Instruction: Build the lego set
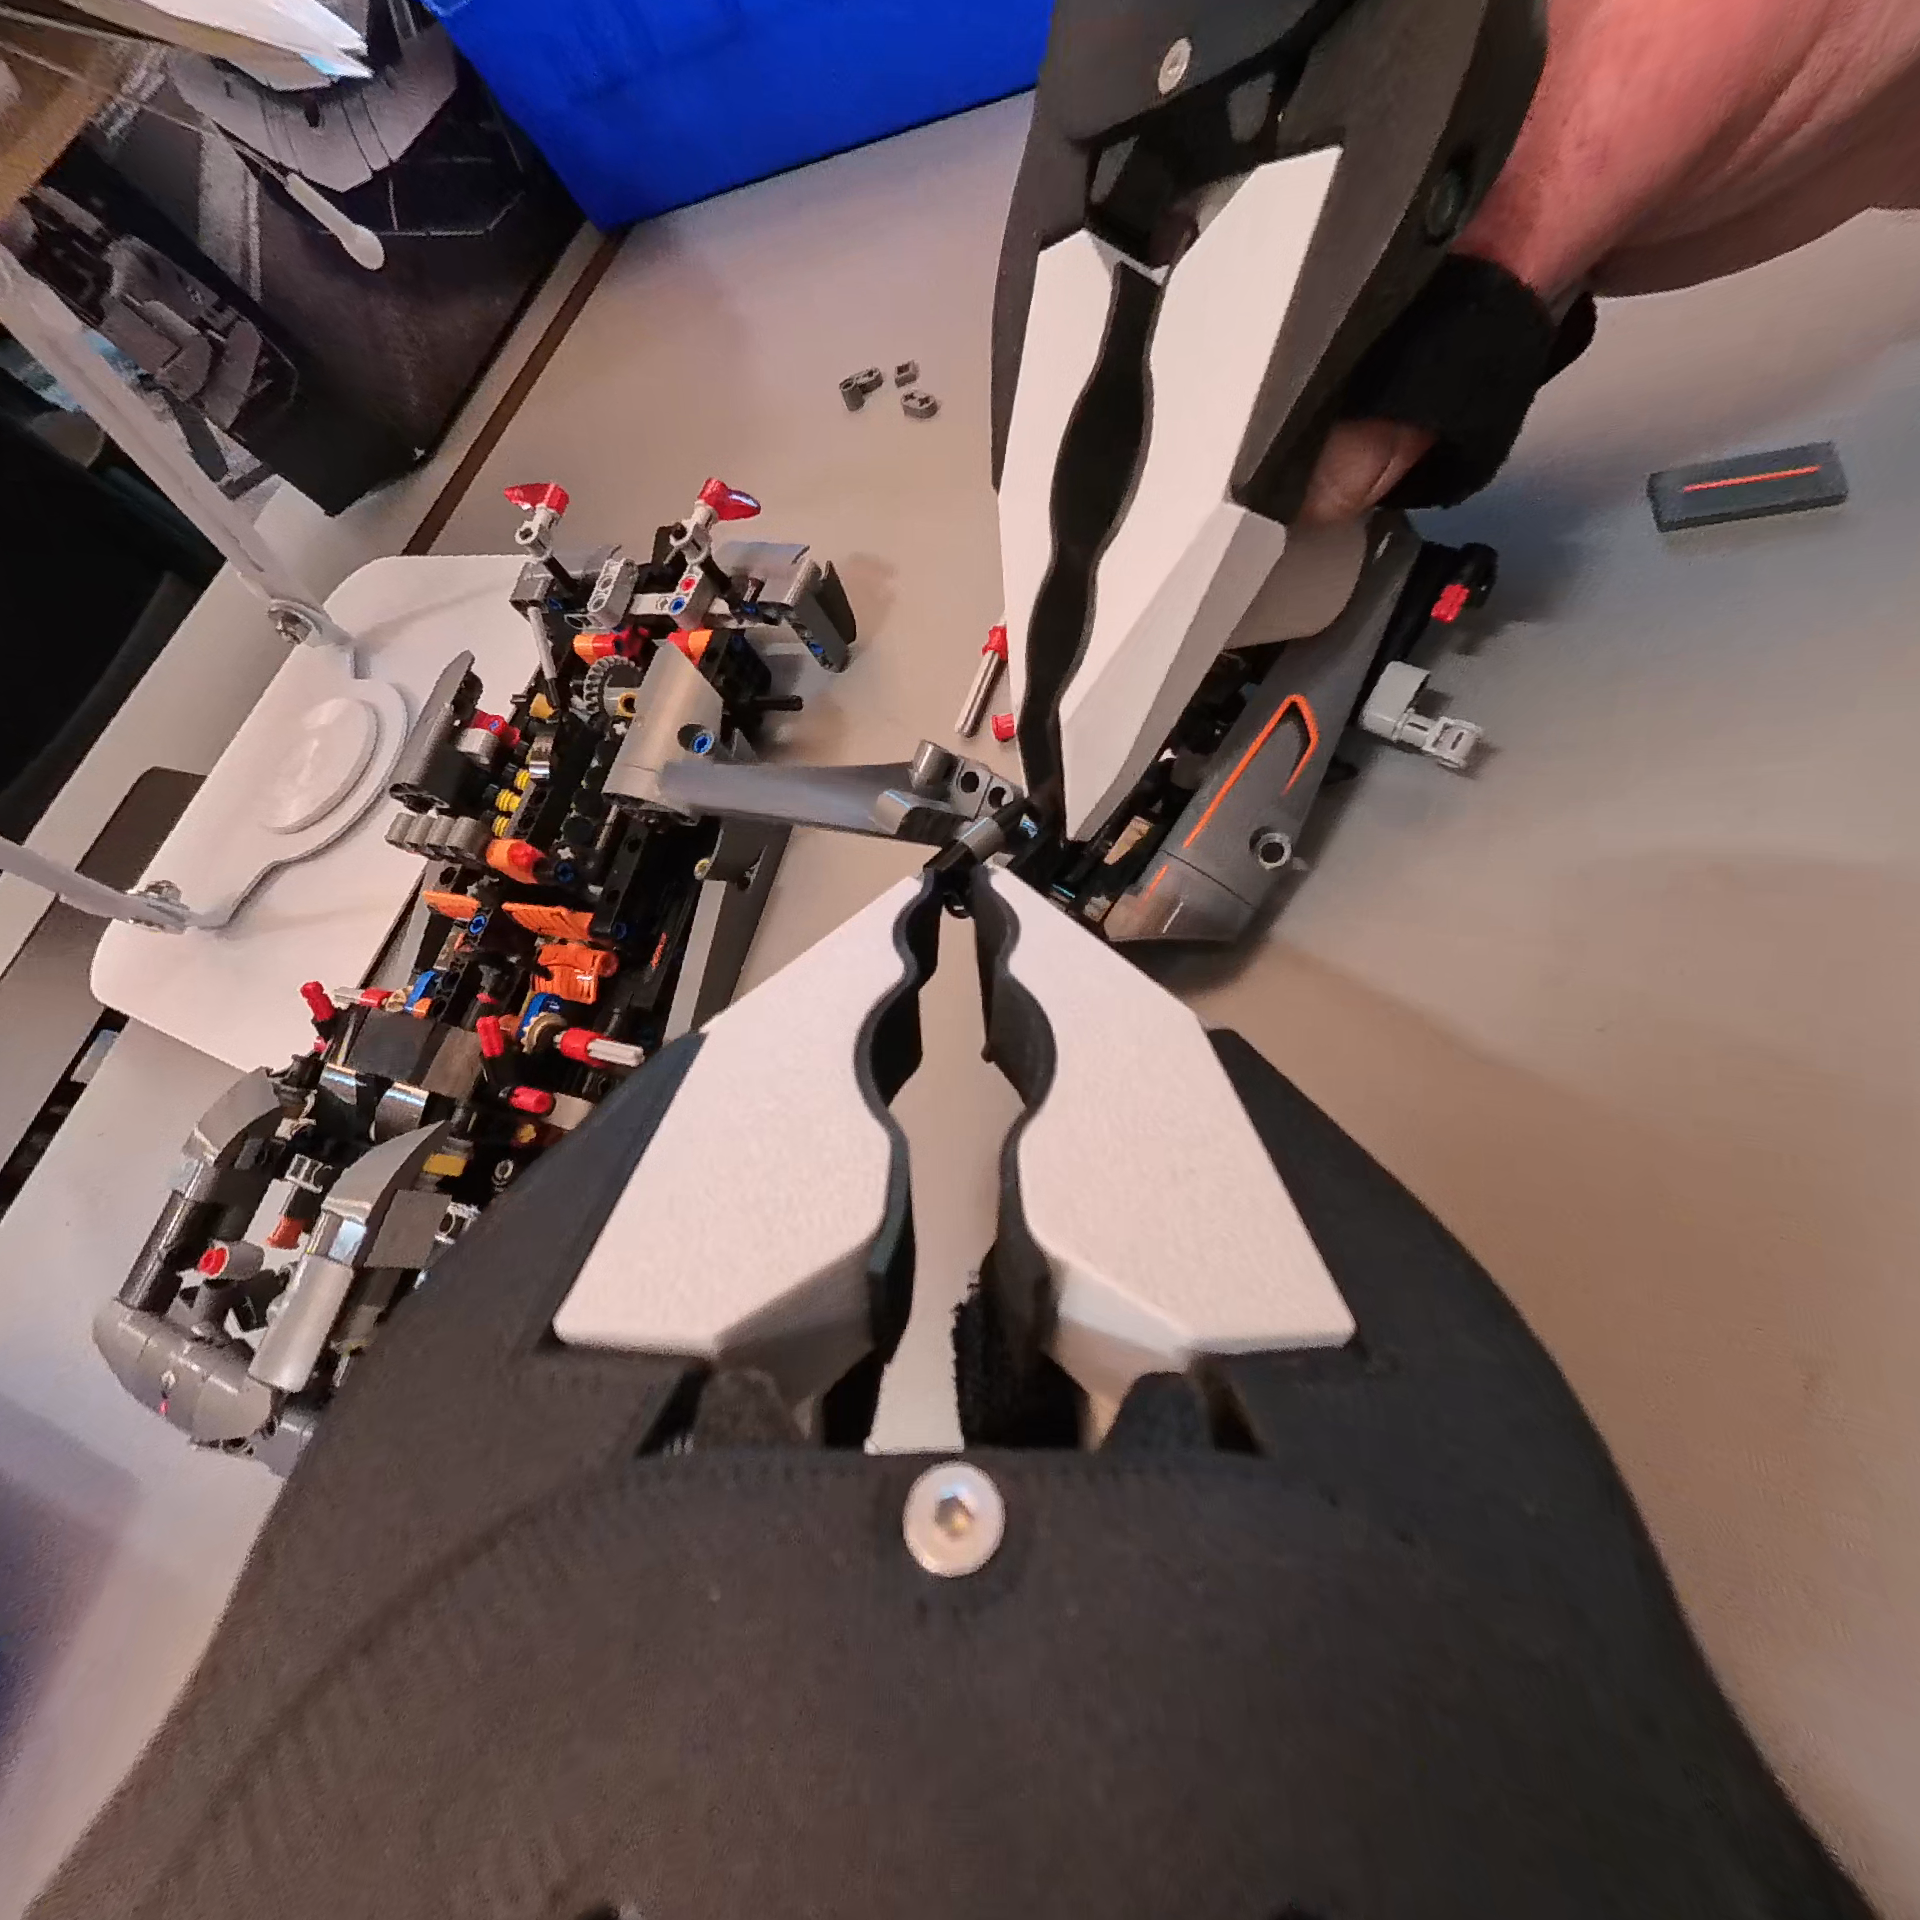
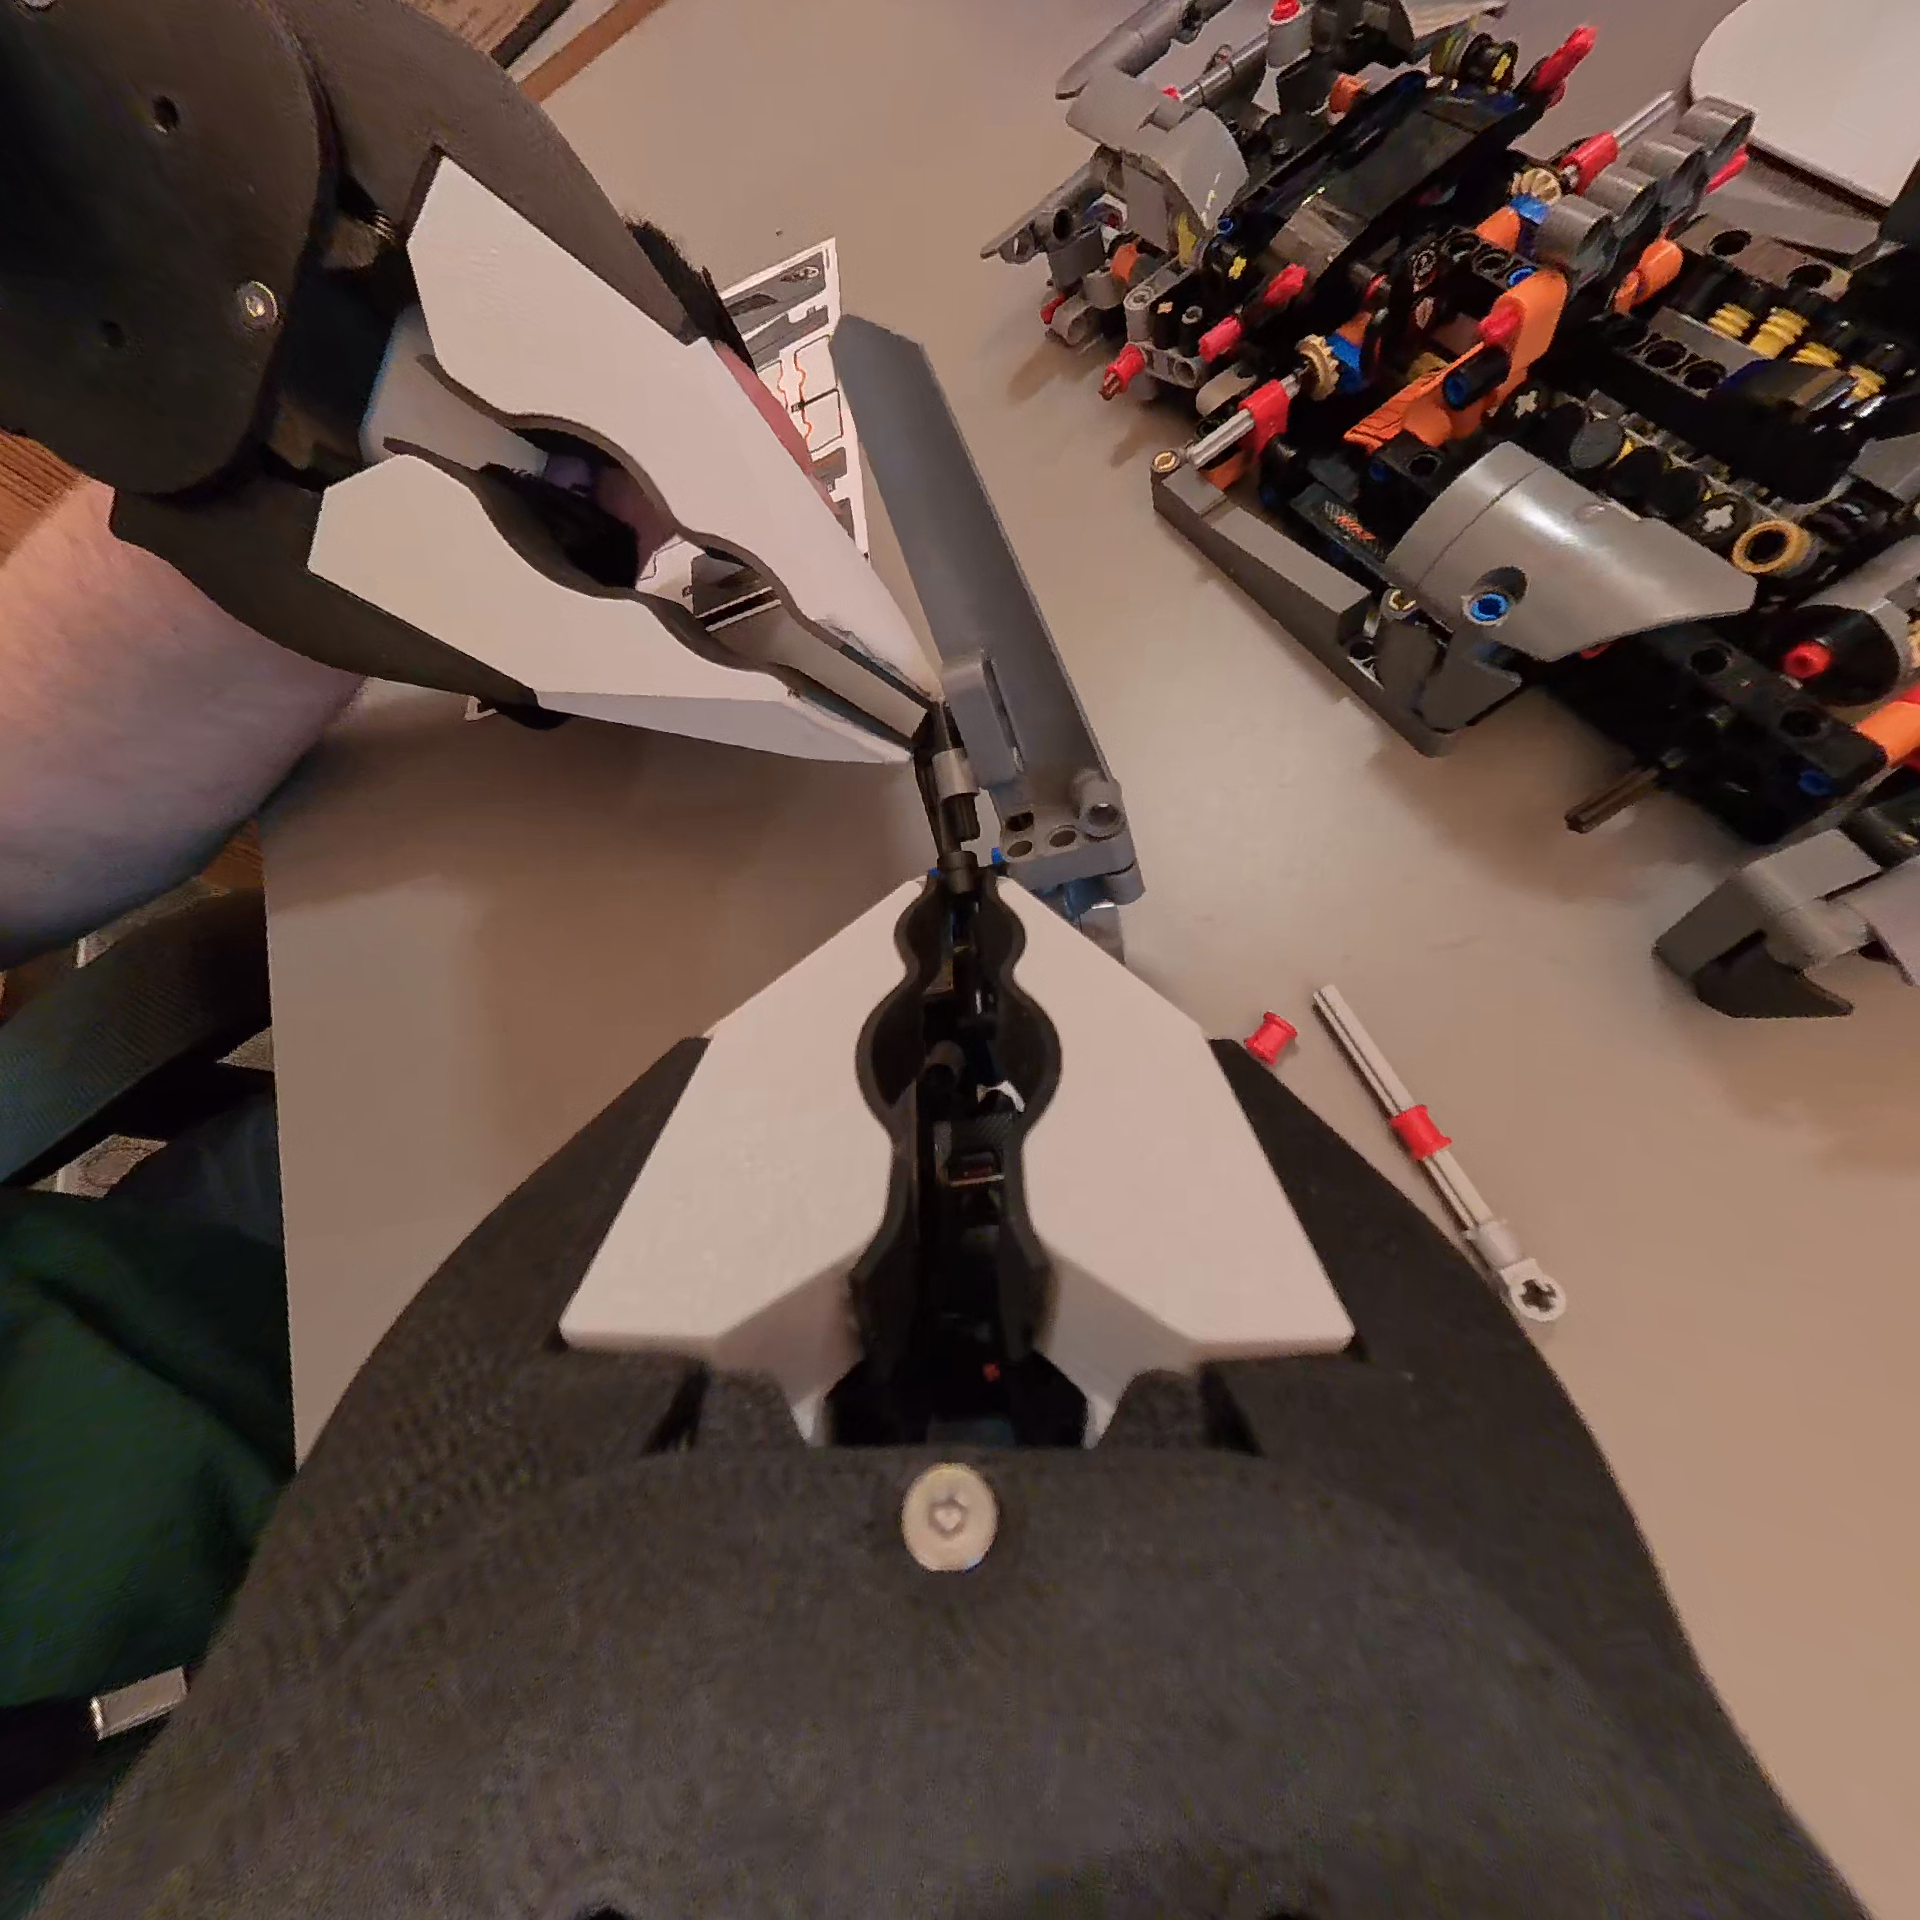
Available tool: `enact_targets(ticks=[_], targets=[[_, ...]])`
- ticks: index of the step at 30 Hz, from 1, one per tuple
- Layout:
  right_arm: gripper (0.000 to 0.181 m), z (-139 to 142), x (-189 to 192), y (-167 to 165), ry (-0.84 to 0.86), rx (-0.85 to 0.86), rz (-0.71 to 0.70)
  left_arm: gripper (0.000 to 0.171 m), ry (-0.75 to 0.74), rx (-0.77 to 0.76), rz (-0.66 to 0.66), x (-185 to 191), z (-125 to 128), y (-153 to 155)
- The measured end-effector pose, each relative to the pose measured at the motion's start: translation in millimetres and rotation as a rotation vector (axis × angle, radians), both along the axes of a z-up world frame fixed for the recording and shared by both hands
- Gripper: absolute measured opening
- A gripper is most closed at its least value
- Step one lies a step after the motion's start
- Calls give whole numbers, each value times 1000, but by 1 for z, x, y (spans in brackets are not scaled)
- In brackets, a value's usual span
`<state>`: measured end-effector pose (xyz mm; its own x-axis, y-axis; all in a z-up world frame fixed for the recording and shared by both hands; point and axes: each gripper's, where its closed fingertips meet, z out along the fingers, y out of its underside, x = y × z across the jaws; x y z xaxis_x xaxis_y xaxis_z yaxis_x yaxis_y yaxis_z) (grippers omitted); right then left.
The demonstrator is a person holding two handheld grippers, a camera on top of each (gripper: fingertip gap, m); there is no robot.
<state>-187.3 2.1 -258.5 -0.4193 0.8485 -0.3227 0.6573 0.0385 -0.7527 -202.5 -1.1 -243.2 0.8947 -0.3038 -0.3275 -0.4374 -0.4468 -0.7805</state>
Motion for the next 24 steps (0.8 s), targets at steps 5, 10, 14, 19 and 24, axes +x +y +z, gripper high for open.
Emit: enact_targets(ticks=[5,10,14,19,24], targets=[[4,-1,0,1,12,16,-8,12,-11,-58,-18,-9,-3,-8],[4,-1,-1,0,26,20,-17,25,-52,-142,-77,-6,-15,-13],[4,0,-2,0,35,26,-17,24,-37,-175,-89,-3,-27,-9],[4,1,-3,1,48,30,-21,8,-91,-160,-119,-1,-22,-4],[4,1,-4,3,53,32,-26,5,-125,-188,-151,-1,-22,-3]])
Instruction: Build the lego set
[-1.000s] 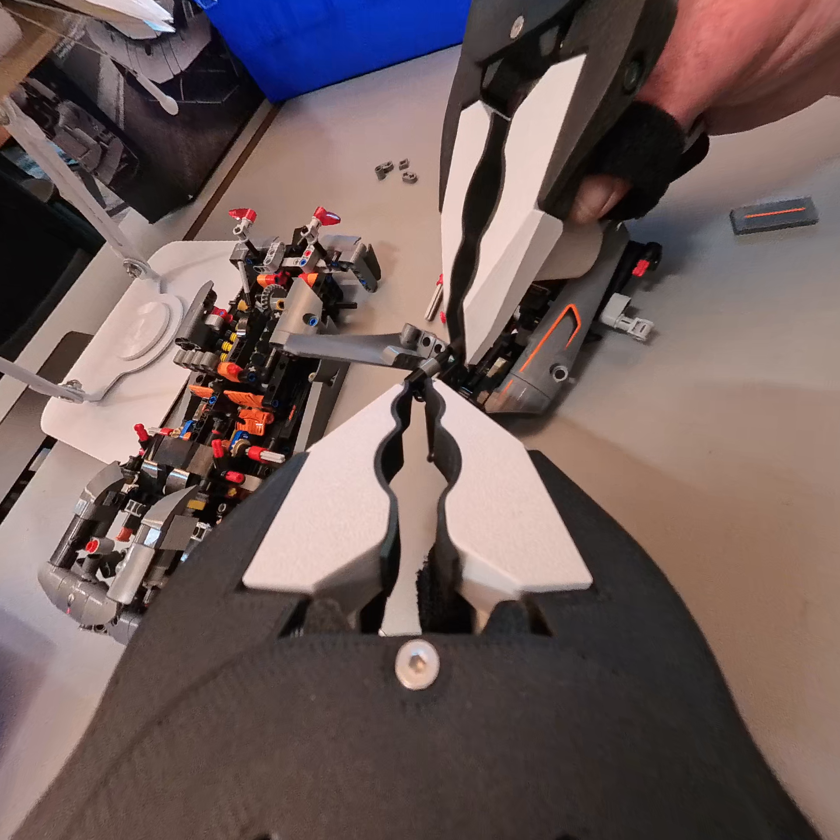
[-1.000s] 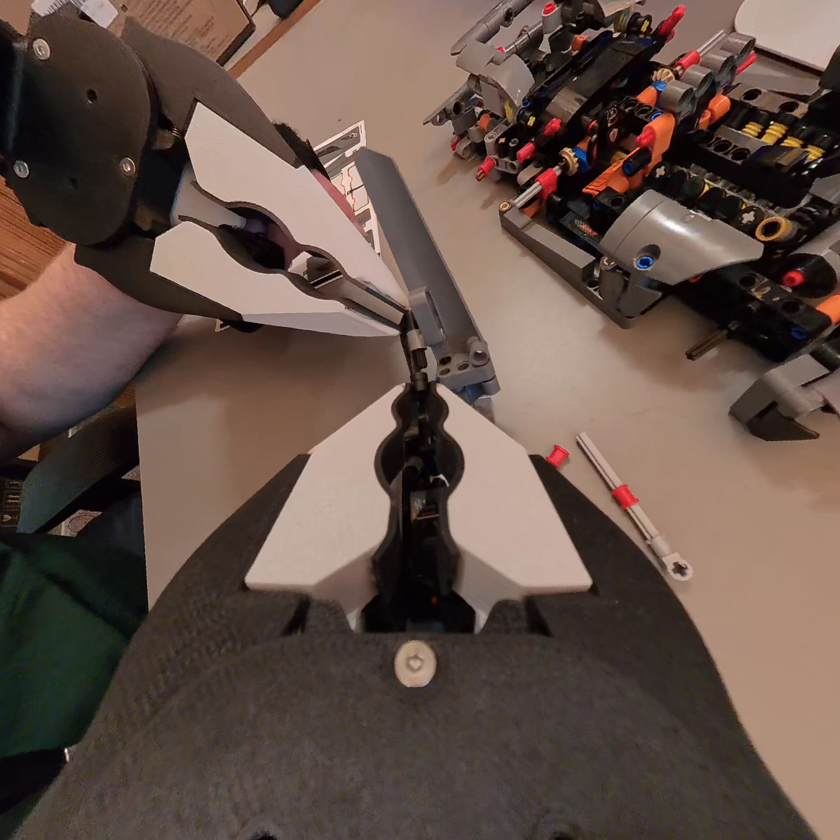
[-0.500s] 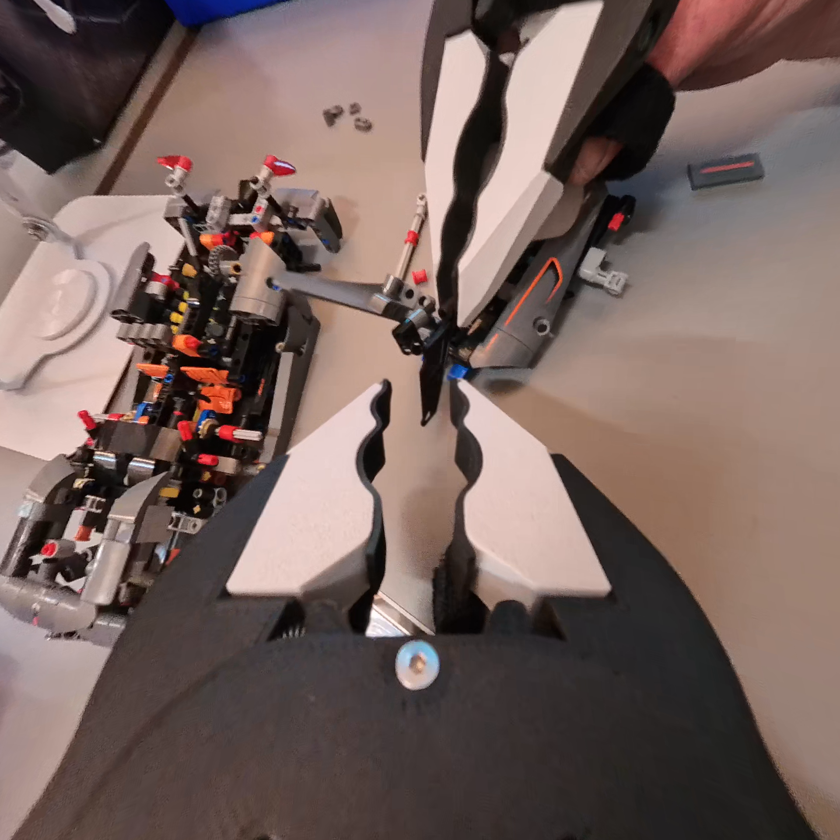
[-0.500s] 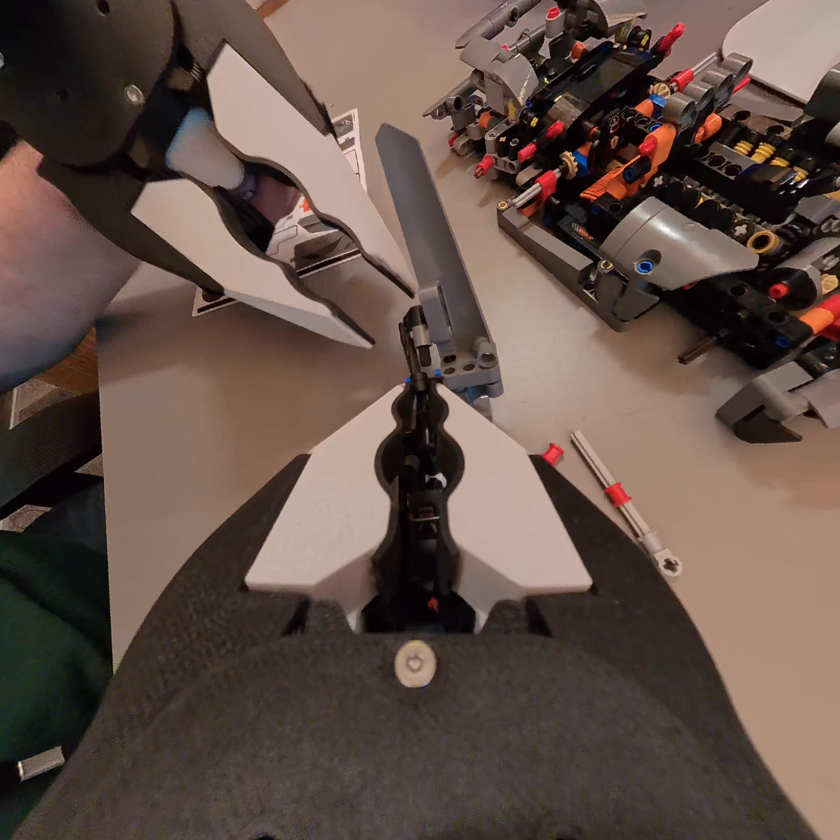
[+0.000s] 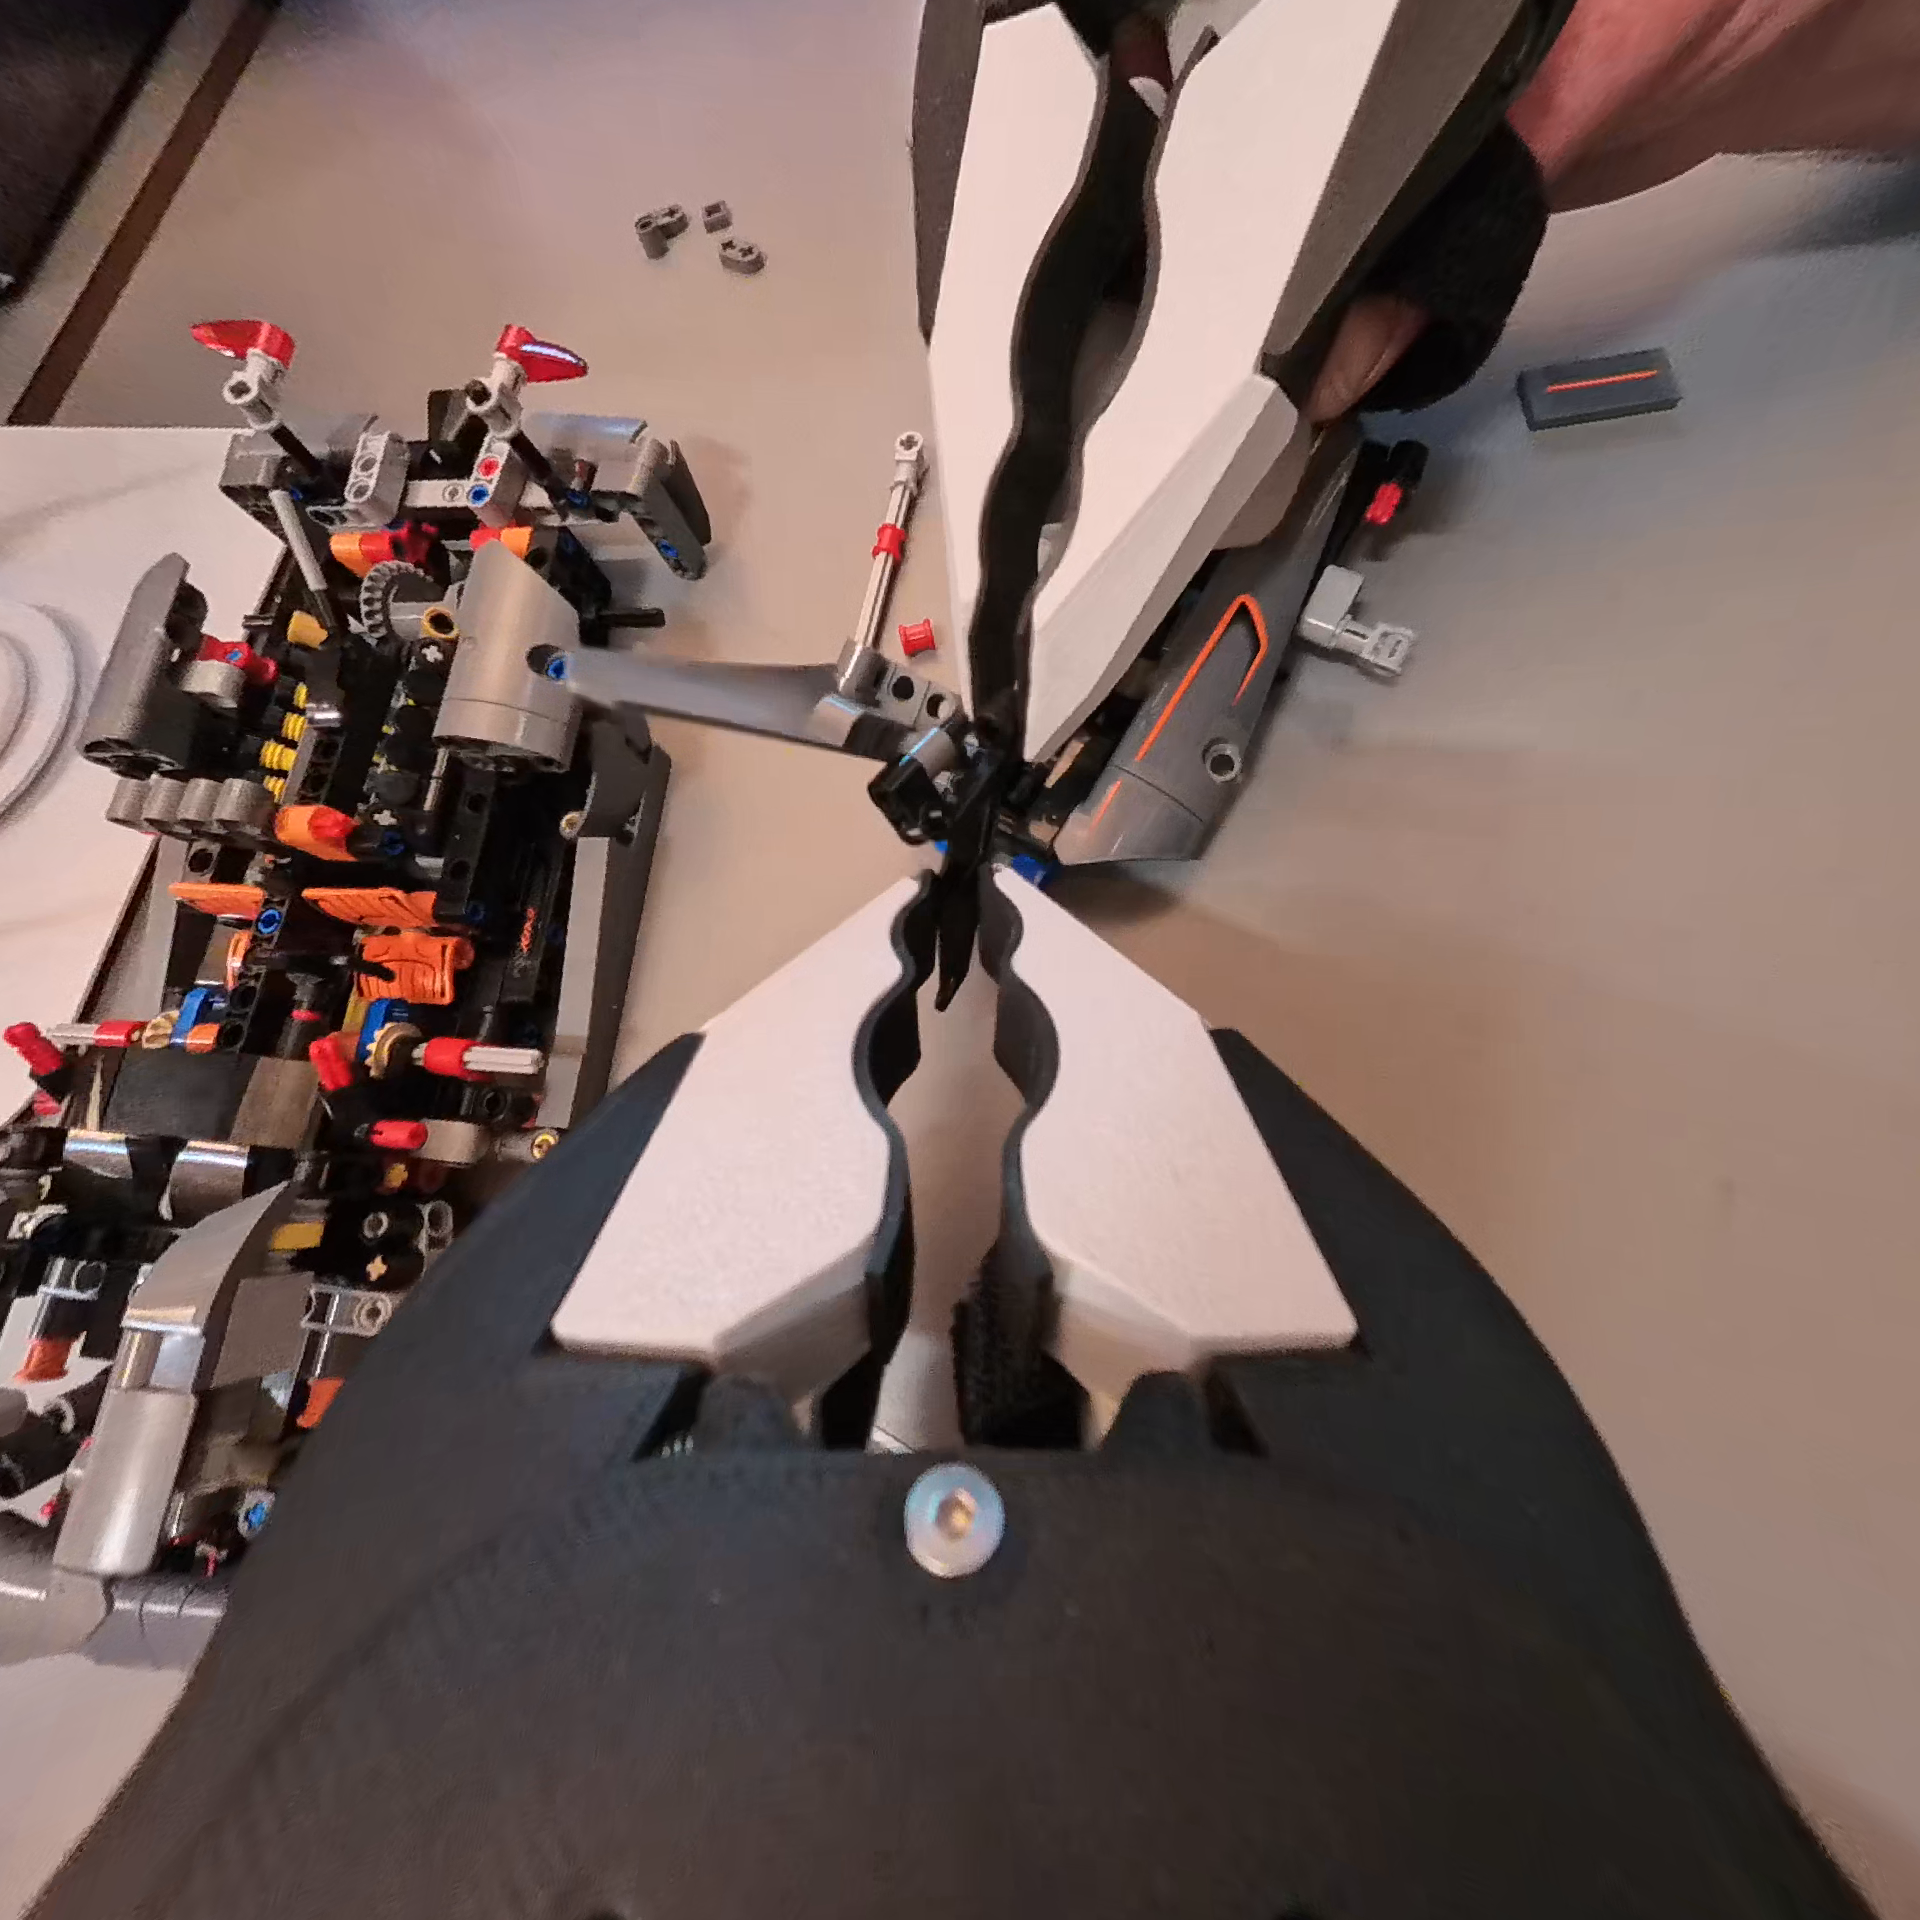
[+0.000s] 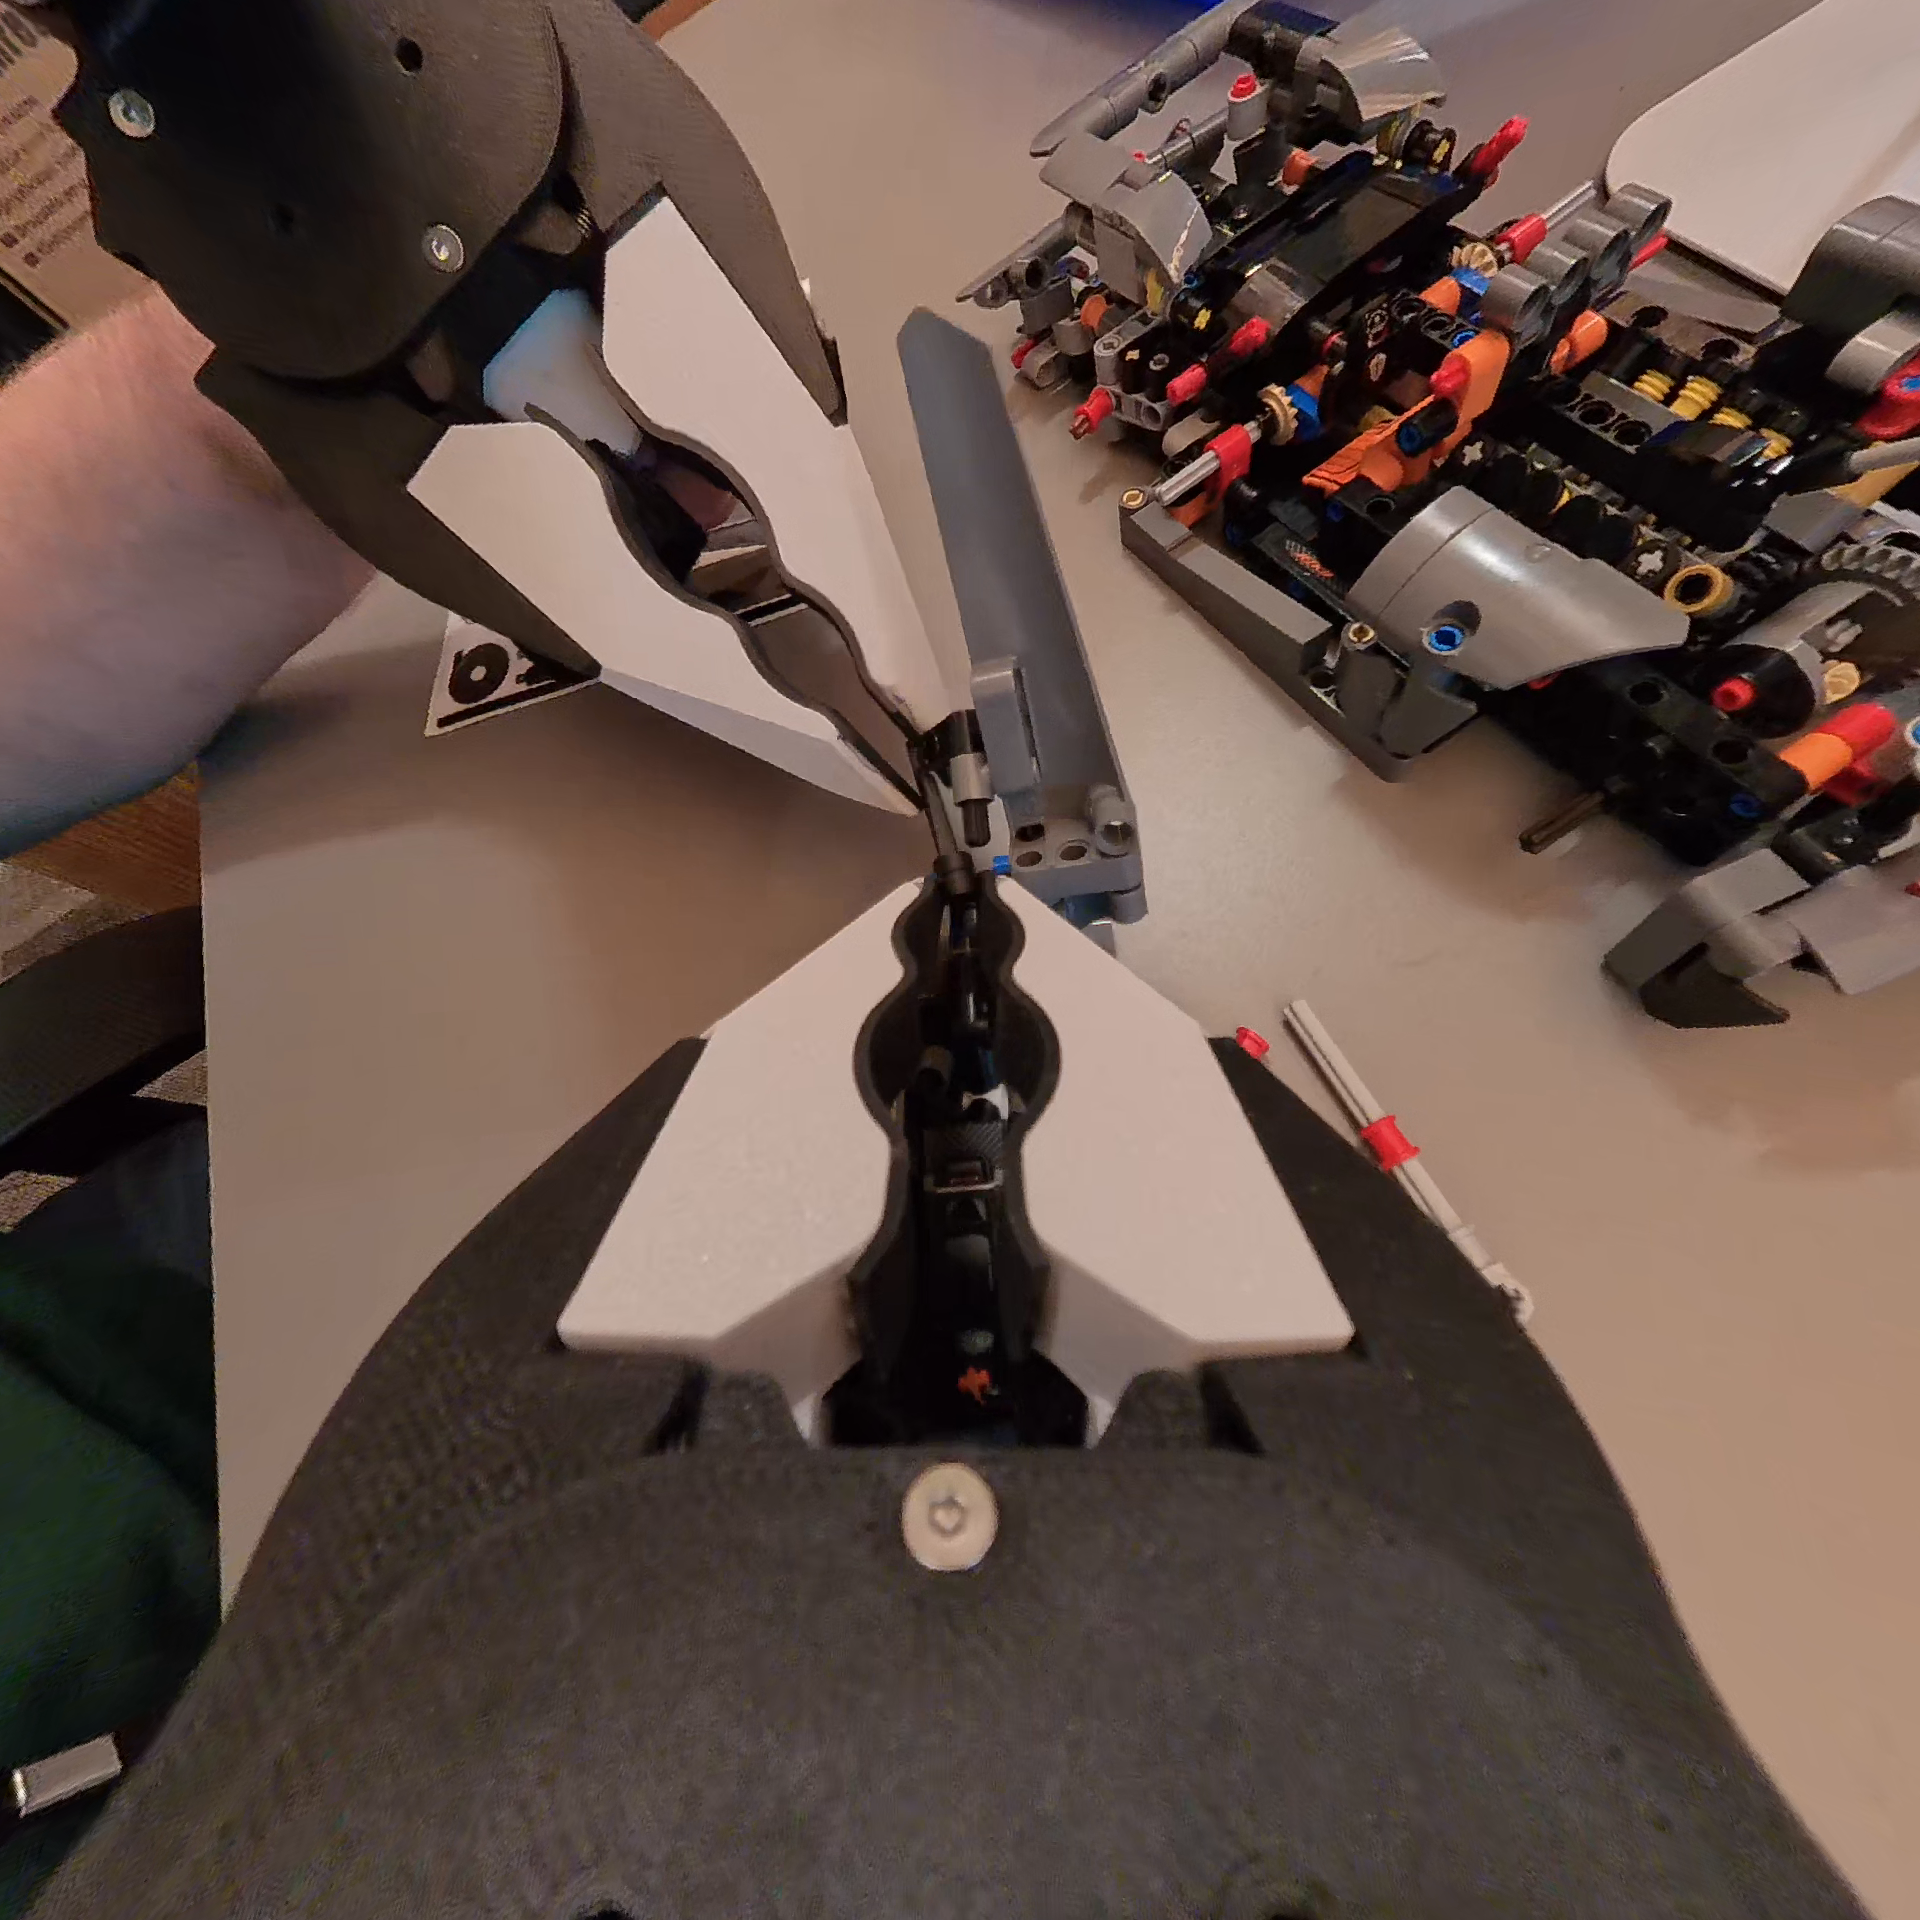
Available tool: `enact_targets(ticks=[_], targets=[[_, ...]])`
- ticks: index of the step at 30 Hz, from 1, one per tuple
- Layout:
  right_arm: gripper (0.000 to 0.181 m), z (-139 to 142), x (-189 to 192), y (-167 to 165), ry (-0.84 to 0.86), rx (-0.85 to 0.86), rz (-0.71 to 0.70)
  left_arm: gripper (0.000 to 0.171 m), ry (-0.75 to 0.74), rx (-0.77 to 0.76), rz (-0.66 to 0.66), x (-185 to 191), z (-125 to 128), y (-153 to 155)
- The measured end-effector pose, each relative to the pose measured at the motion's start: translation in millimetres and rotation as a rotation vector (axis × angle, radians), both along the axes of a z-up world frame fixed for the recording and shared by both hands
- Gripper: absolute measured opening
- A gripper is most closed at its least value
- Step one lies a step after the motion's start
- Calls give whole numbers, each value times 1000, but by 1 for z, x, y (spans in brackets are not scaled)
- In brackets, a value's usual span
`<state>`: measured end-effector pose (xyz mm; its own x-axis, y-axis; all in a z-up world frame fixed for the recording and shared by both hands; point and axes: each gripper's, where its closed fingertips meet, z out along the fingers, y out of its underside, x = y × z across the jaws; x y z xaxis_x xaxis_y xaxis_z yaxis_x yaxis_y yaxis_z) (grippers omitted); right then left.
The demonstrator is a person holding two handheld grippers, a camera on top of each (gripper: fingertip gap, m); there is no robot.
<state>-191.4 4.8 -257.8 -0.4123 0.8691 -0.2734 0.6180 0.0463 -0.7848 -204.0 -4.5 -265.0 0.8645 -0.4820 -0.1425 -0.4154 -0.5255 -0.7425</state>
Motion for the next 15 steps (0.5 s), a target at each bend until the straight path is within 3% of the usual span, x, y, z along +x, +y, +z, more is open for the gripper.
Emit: enact_targets(ticks=[8,15], targets=[[12,4,6,4,18,97,41,0,-38,5,-27,4,-1,5],[26,17,10,18,68,254,207,0,-33,-32,-67,0,-1,3]])
